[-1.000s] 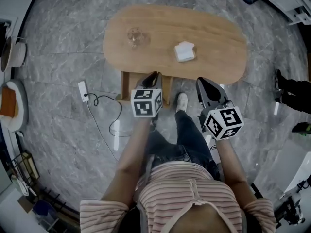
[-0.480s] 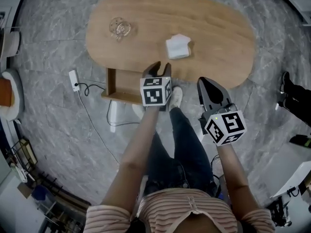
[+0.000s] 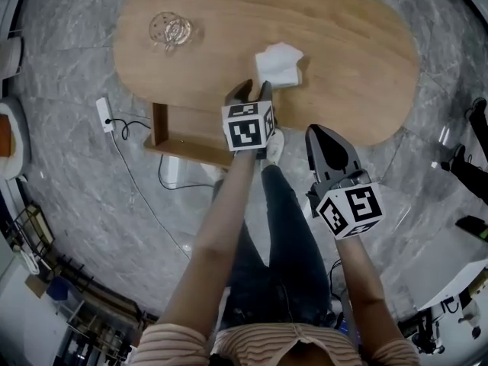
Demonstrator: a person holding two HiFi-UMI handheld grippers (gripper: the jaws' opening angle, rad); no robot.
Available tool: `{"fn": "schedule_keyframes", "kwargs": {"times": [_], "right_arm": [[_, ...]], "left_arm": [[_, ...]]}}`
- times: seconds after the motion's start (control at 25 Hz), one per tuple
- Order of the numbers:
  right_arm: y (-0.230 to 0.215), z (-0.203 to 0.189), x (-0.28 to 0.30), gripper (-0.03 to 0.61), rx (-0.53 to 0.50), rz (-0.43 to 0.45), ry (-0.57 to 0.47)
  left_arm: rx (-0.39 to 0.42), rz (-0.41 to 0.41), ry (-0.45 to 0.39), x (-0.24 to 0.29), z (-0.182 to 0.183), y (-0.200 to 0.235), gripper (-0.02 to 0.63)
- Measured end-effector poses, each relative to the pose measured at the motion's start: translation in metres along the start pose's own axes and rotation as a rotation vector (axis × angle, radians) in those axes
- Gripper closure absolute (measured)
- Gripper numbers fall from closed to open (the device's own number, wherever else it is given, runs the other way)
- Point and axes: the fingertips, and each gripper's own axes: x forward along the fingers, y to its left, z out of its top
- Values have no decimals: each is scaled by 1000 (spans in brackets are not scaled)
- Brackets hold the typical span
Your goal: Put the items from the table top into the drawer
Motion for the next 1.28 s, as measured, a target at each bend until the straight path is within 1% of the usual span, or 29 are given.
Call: {"fn": "schedule_keyframes", "kwargs": {"times": [0.28,0.4,0.48,0.6,0.76,0.88,1.0,1.28], "right_arm": [[-10,-14,16,569,2,14,27],[-14,-16,19,569,0,11,39],[-15,-17,19,569,-3,8,50],[-14,-20,20,569,-7,3,62],[-11,-23,21,569,-16,3,83],[-8,-25,23,569,-14,10,91],[-3,-20,22,569,-29,15,95],[14,-14,23,569,-69,36,109]], "left_arm": [[-27,38,-17,25,-2,4,486],[-20,48,-33,26,1,1,523],[-34,48,-41,25,2,1,545],[-69,25,-46,23,3,2,568],[-110,-28,-57,18,6,1,577],[-114,-58,-79,11,12,-1,580],[-110,-72,-96,4,17,-3,581],[-139,-81,-158,-29,31,3,581]]}}
